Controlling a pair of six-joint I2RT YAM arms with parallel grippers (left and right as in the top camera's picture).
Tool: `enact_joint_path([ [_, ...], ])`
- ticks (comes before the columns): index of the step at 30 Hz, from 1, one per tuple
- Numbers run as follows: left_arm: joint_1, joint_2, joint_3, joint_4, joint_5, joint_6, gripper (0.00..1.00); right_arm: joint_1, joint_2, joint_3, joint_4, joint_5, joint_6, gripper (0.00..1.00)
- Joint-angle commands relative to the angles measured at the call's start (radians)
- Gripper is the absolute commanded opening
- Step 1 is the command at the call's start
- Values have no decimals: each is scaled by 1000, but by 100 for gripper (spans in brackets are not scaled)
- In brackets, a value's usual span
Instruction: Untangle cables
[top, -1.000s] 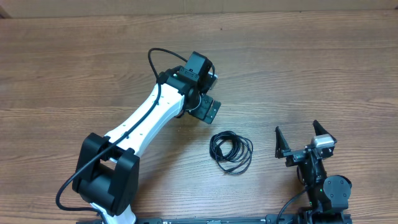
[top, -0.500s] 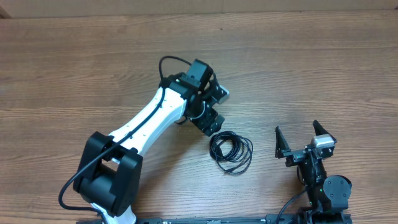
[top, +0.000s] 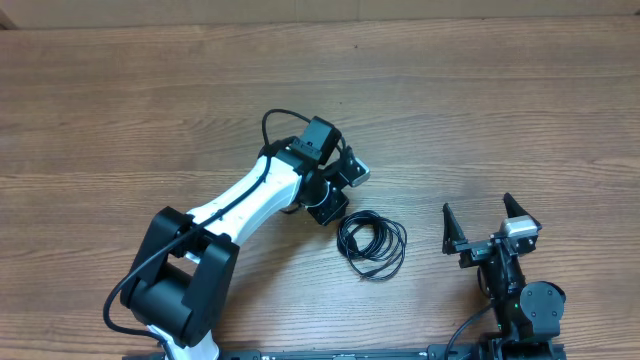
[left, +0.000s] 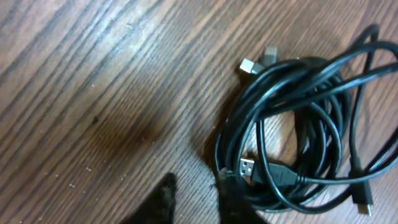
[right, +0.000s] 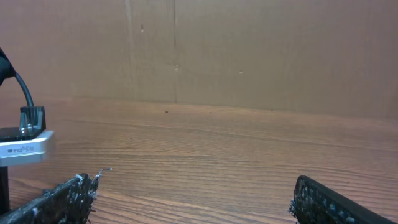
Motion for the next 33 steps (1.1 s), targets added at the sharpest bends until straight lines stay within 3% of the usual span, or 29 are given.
enact_joint_path([
  [1,-12,14,-13,11,19,-22,11,5,-12,-11,3,10,-1,100],
  [3,-12,15,-13,17,19,-29,4,5,-12,-11,3,10,-1,100],
  [11,-13,13,-11,12,19,-76,4,5,-12,-11,3,10,-1,100],
  [33,-7,-129,147,-188,-22,-274,4,5,-12,-11,3,10,-1,100],
])
